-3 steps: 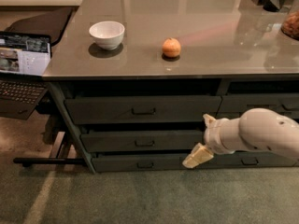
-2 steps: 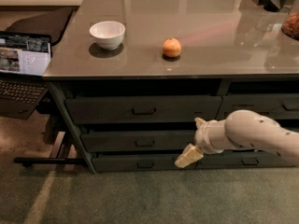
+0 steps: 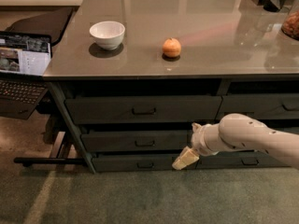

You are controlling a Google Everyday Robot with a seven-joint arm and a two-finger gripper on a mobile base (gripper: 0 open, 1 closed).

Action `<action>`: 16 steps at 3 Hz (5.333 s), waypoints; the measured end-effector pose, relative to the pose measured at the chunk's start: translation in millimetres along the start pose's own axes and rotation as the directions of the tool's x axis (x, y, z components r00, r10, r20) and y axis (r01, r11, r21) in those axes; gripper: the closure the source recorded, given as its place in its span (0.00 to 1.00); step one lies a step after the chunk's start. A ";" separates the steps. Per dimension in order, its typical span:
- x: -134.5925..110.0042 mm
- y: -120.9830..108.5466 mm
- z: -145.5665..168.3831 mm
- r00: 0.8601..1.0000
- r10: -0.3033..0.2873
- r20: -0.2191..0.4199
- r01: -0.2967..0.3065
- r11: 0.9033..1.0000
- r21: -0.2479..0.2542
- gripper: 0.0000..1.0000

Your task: Open middle drawer

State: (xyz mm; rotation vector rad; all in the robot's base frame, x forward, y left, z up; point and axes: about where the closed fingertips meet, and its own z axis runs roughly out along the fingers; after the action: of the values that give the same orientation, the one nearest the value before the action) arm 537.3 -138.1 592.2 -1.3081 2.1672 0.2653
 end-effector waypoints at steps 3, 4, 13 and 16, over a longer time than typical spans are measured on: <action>57.0 -8.5 33.1 0.996 0.064 0.059 -0.064 0.998 -0.014 0.00; 56.2 -8.7 60.1 0.984 0.144 0.102 -0.142 0.990 -0.025 0.00; -28.6 -64.2 191.8 0.851 0.427 0.307 -0.401 0.904 -0.146 0.00; -14.1 -61.0 193.0 0.848 0.443 0.290 -0.412 0.896 -0.165 0.00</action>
Offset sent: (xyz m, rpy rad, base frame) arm -0.0055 -0.0565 -0.0620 0.0599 0.0118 -0.0356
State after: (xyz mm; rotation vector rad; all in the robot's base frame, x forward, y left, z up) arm 667.9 -71.0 452.1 -0.7405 2.1523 0.7198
